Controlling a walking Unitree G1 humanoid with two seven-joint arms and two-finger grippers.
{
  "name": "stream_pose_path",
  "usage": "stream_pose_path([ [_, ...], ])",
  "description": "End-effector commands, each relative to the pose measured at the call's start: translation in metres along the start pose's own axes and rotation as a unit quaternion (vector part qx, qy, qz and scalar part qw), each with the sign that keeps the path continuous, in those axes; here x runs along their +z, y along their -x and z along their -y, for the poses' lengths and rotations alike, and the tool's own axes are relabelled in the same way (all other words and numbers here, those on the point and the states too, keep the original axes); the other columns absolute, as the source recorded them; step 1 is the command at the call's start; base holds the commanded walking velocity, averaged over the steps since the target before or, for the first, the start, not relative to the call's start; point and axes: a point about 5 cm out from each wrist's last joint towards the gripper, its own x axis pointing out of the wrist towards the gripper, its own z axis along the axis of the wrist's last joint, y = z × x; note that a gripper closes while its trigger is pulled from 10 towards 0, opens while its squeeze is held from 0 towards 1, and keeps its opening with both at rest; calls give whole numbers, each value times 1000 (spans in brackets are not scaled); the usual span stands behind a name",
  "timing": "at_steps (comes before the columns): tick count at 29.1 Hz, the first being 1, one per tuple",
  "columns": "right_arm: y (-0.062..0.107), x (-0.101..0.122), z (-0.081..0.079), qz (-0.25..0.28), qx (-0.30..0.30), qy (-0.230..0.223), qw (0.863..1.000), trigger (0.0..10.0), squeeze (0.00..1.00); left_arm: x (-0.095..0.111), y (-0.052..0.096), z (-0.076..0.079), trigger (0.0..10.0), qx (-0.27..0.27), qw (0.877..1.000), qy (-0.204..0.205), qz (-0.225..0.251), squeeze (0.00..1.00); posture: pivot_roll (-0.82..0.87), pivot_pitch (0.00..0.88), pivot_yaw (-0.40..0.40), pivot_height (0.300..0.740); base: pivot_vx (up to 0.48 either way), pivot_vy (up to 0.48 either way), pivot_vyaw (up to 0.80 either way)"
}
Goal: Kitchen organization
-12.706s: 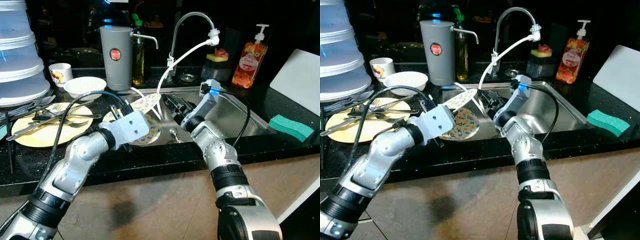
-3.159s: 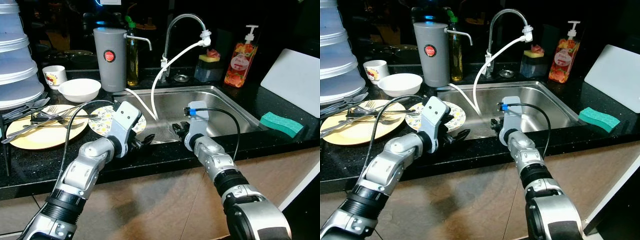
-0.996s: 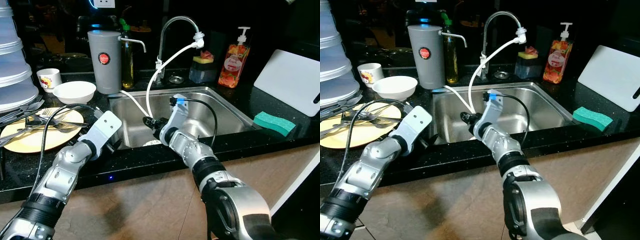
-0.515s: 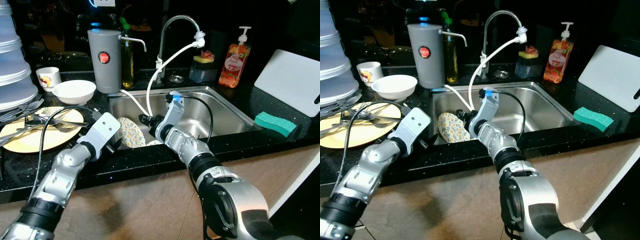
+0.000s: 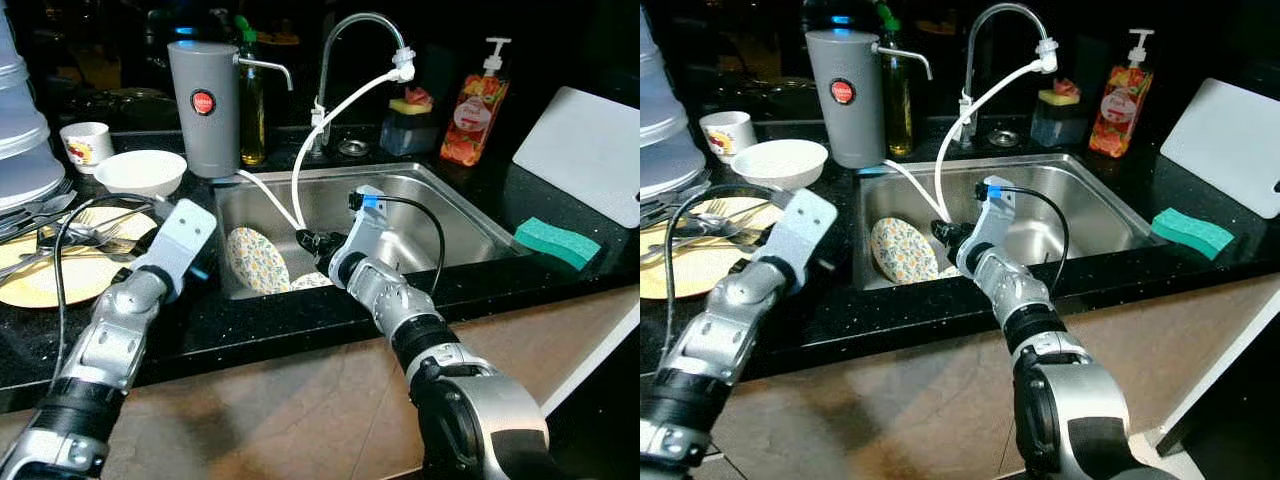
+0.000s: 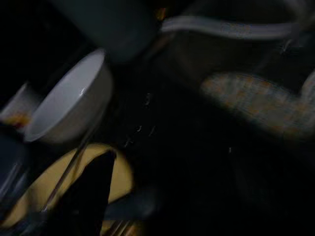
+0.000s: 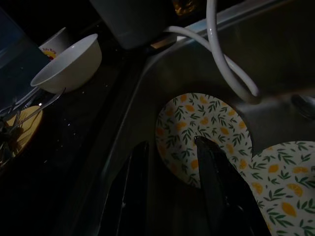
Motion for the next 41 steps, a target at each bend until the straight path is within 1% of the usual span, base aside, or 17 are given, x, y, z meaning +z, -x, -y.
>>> stream_pose_path([
  [1,2,-1,3,-3,-1,5,1000,10000,0,-17,2,4,10000,-9,998,-22,-52,1000,15,17,-48,740,0,0,0],
  [7,4,-4,5,-10,-2,8,1000,10000,0,-27,11,-9,10000,1,991,-69,-116,1000,15,11,-54,740,0,0,0],
  [11,4,-3,5,-12,1,12,1000,10000,0,-31,17,-11,10000,-13,986,-67,-155,1000,16,8,-57,740,0,0,0],
  [12,4,-2,5,-12,2,13,1000,10000,0,-33,18,-10,10000,-14,985,-57,-164,404,16,8,-57,740,0,0,0],
  [13,4,-2,5,-12,2,13,1000,10000,0,-33,18,-10,10000,-14,985,-57,-164,404,16,8,-57,740,0,0,0],
  [14,4,-2,5,-12,3,15,1000,10000,0,-34,20,-9,10000,-16,983,-49,-173,212,16,8,-57,740,0,0,0],
  [15,4,-1,4,-13,5,17,1000,10000,0,-38,22,-7,10000,-20,981,-26,-191,0,18,3,-60,740,0,0,0],
  [16,4,-1,4,-13,5,17,1000,10000,0,-38,22,-7,10000,-20,981,-26,-191,0,18,3,-60,740,0,0,0],
  [17,4,-1,4,-13,5,17,1000,10000,0,-39,22,-7,8824,-21,980,-22,-195,0,18,3,-60,740,0,0,0],
  [18,4,0,4,-13,5,18,1000,10000,0,-41,23,-6,3608,-25,979,-14,-204,0,19,0,-62,740,0,0,0],
  [19,4,0,4,-13,6,19,1000,10000,0,-43,24,-5,0,-27,977,-8,-211,0,19,0,-62,740,0,0,0],
  [26,4,-1,4,-17,9,23,1000,10000,0,-48,29,-3,0,-37,970,8,-242,0,16,0,-62,740,0,0,0],
  [30,4,0,4,-18,10,25,999,10000,0,-49,31,-2,0,-41,968,12,-249,0,15,0,-63,740,0,0,0],
  [32,4,1,4,-17,9,23,1000,10000,0,-51,32,1,0,-55,965,20,-257,0,15,2,-66,740,0,0,0],
  [35,4,2,5,-17,8,21,1000,10000,0,-51,32,3,0,-61,964,25,-259,0,16,4,-67,740,0,0,0],
  [37,4,3,6,-16,7,19,1000,10000,0,-52,32,6,0,-71,962,41,-260,0,16,4,-67,740,0,0,0],
  [41,4,4,6,-15,5,18,1000,10000,0,-50,32,12,0,-85,962,45,-254,0,16,10,-68,740,0,0,0],
])
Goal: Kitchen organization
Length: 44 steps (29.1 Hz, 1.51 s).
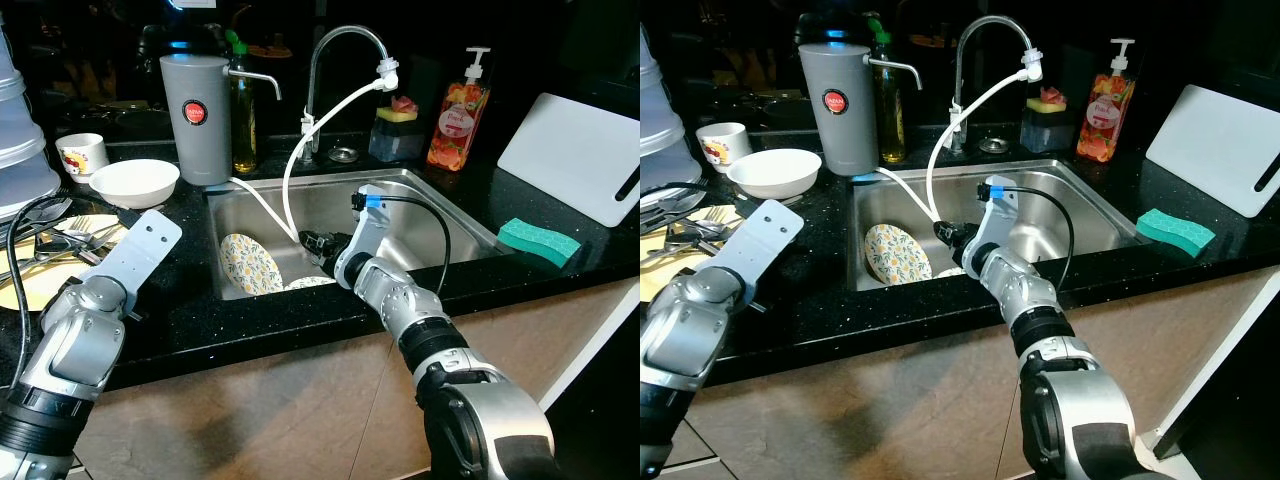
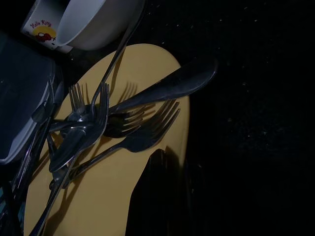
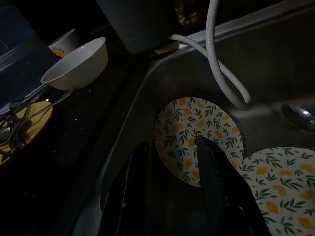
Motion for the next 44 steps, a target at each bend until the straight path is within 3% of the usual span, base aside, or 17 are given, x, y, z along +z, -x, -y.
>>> stream_pose_path([
  [1,1,0,3,-5,-6,-3,1000,10000,0,-24,-7,29,0,-83,995,22,-59,0,16,11,-68,740,0,0,0],
  [4,1,1,4,-5,-6,-3,1000,10000,0,-18,-5,36,0,-103,993,23,-48,0,18,12,-68,740,0,0,0],
  [7,2,0,4,-6,-7,-2,1000,10000,0,-1,2,62,0,-162,986,32,-20,0,19,14,-67,740,0,0,0],
  [12,2,0,4,-8,-6,-1,1000,10000,0,9,8,82,0,-201,979,31,-7,0,19,14,-67,740,0,0,0],
  [26,2,-1,5,-11,-5,3,1000,10000,0,23,28,108,0,-271,962,29,13,0,23,16,-62,740,0,0,0],
  [32,2,-1,4,-11,-4,4,1000,10000,0,27,30,108,0,-267,963,16,19,0,24,16,-62,740,0,0,0],
  [33,2,-1,4,-11,-3,4,1000,10000,0,25,28,105,3098,-258,966,4,19,35,24,16,-62,740,0,0,0],
  [34,2,-1,4,-12,-3,3,1000,10000,0,23,25,100,10000,-243,970,-9,18,1000,24,15,-61,740,0,0,0],
  [44,1,-1,3,-12,-1,3,1000,10000,0,27,30,87,10000,-239,971,7,26,1000,25,12,-62,740,0,0,0],
])
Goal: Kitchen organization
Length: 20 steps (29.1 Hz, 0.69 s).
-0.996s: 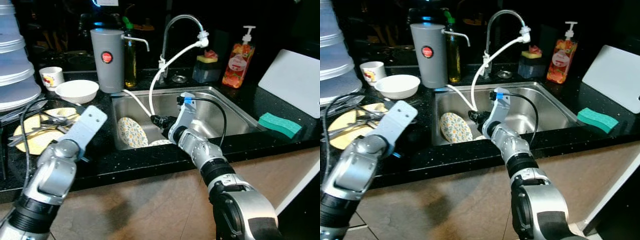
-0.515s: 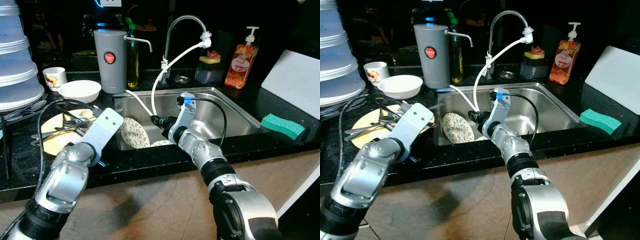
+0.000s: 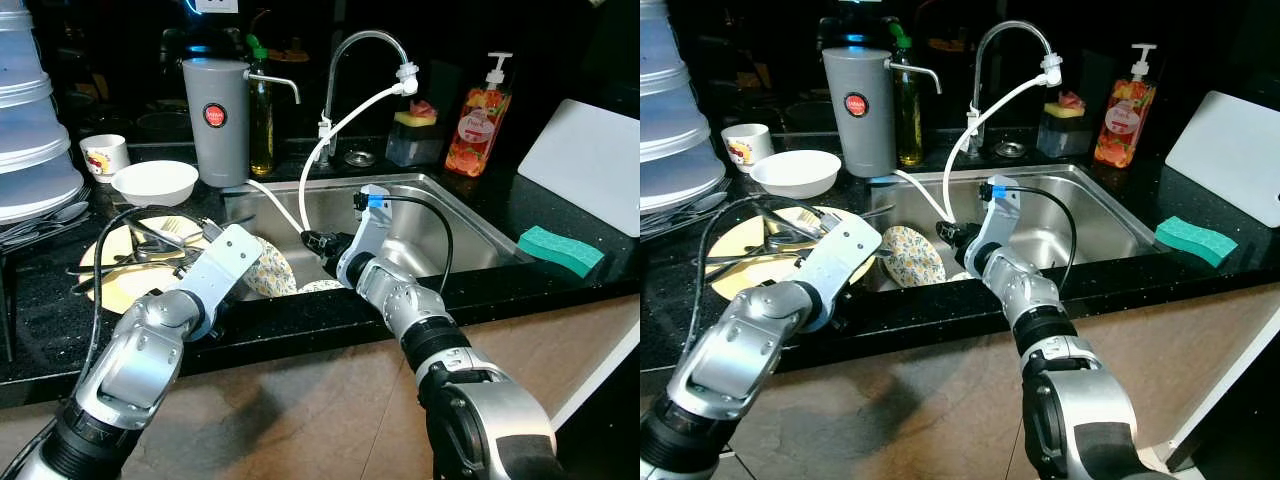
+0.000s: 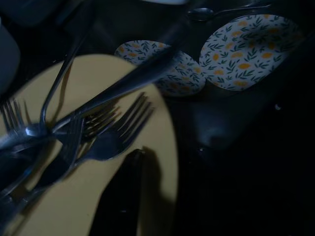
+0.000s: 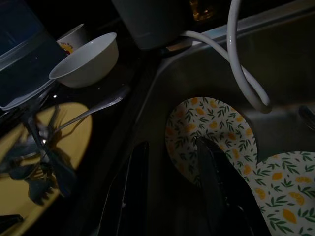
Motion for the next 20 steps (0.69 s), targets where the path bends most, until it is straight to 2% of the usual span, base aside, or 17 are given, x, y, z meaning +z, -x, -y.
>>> stream_pose_path([
  [1,0,-2,1,-10,1,1,1000,10000,0,-19,-5,10,10000,-44,997,14,-56,1000,26,11,-63,740,0,0,0],
  [4,0,-2,0,-10,2,1,1000,10000,0,-17,-3,8,10000,-45,997,11,-55,1000,26,11,-63,740,0,0,0],
  [5,0,-2,0,-10,3,1,1000,10000,0,-15,0,8,10000,-50,997,6,-54,0,27,10,-64,740,0,0,0],
  [11,0,-3,0,-13,4,1,1000,10000,0,-11,6,8,10000,-65,997,5,-44,0,28,8,-65,740,0,0,0],
  [15,0,-3,0,-14,4,1,1000,10000,0,-5,8,9,10000,-74,997,19,-21,0,28,7,-65,740,0,0,0],
  [20,0,-4,0,-16,5,1,1000,10000,0,6,12,17,10000,-114,993,24,19,0,24,2,-65,740,0,0,0],
])
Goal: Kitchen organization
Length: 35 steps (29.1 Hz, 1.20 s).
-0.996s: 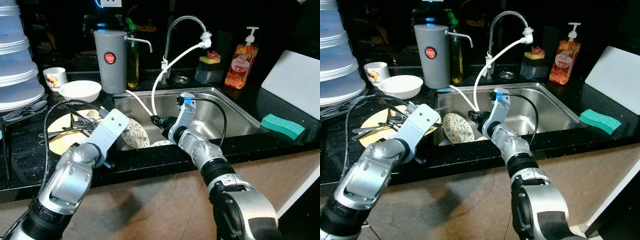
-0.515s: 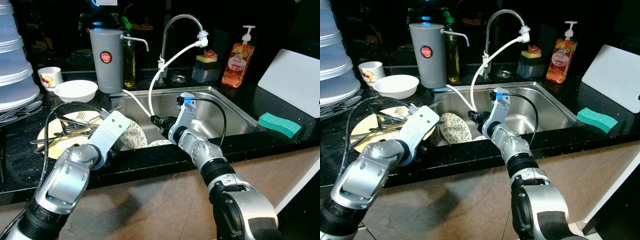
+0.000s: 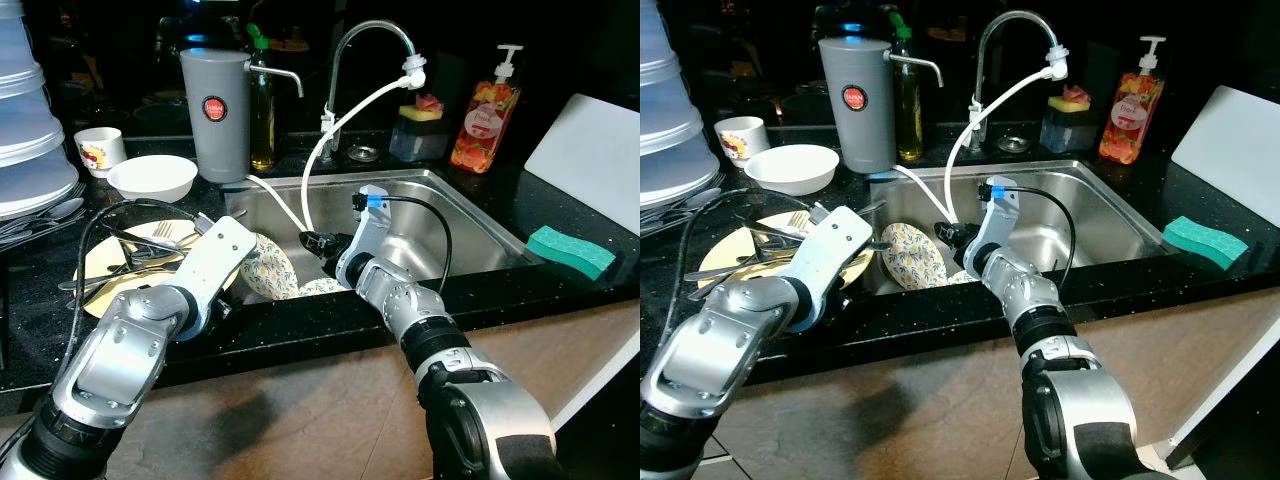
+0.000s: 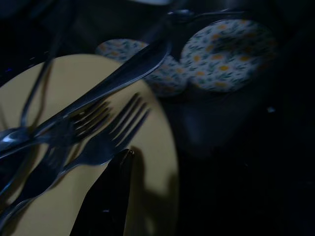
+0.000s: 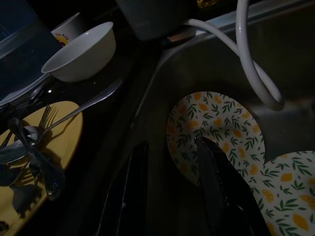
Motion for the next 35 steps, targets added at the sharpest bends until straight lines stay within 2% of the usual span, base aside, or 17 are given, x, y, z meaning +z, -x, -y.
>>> stream_pose_path([
  [1,0,-3,1,-11,-1,2,1000,10000,0,-4,-5,18,10000,-66,998,8,-6,0,24,2,-65,740,0,0,0],
  [5,0,-2,1,-9,0,2,1000,10000,0,5,-1,19,10000,-70,997,6,18,0,21,0,-60,740,0,0,0],
  [8,0,-2,0,-9,3,1,1000,10000,0,15,2,2,10000,-18,999,11,45,0,21,0,-59,740,0,0,0],
  [12,0,-3,0,-11,6,0,1000,10000,0,20,7,-5,10000,-6,998,15,59,0,23,0,-64,740,0,0,0],
  [16,-1,-3,-2,-12,10,0,1000,10000,0,19,9,-11,10000,12,998,6,54,0,23,0,-64,740,0,0,0],
  [18,-1,-4,-4,-13,12,-2,1000,10000,0,12,10,-18,10000,34,999,-14,32,0,22,0,-62,740,0,0,0],
  [23,-1,-5,-5,-14,14,-3,1000,10000,0,6,9,-23,10000,52,998,-24,16,0,22,0,-62,740,0,0,0],
  [24,-1,-6,-5,-15,15,-4,1000,10000,0,4,10,-28,10000,65,998,-19,12,1000,24,0,-62,740,0,0,0],
  [27,-1,-6,-5,-15,15,-4,1000,10000,0,4,10,-28,10000,65,998,-19,12,1000,24,0,-62,740,0,0,0],
  [28,-1,-6,-5,-16,16,-4,1000,10000,0,6,11,-32,10000,79,997,-13,20,169,25,0,-66,740,0,0,0],
  [30,-1,-6,-5,-17,16,-4,1000,10000,0,7,12,-34,10000,86,996,-10,25,169,25,0,-67,740,0,0,0],
  [31,-1,-7,-5,-18,16,-4,1000,10000,0,10,13,-35,10000,89,996,-5,32,0,26,0,-67,740,0,0,0],
  [35,-1,-7,-6,-19,18,-5,1000,10000,0,14,15,-38,10000,94,995,-2,43,0,26,0,-68,740,0,0,0],
])
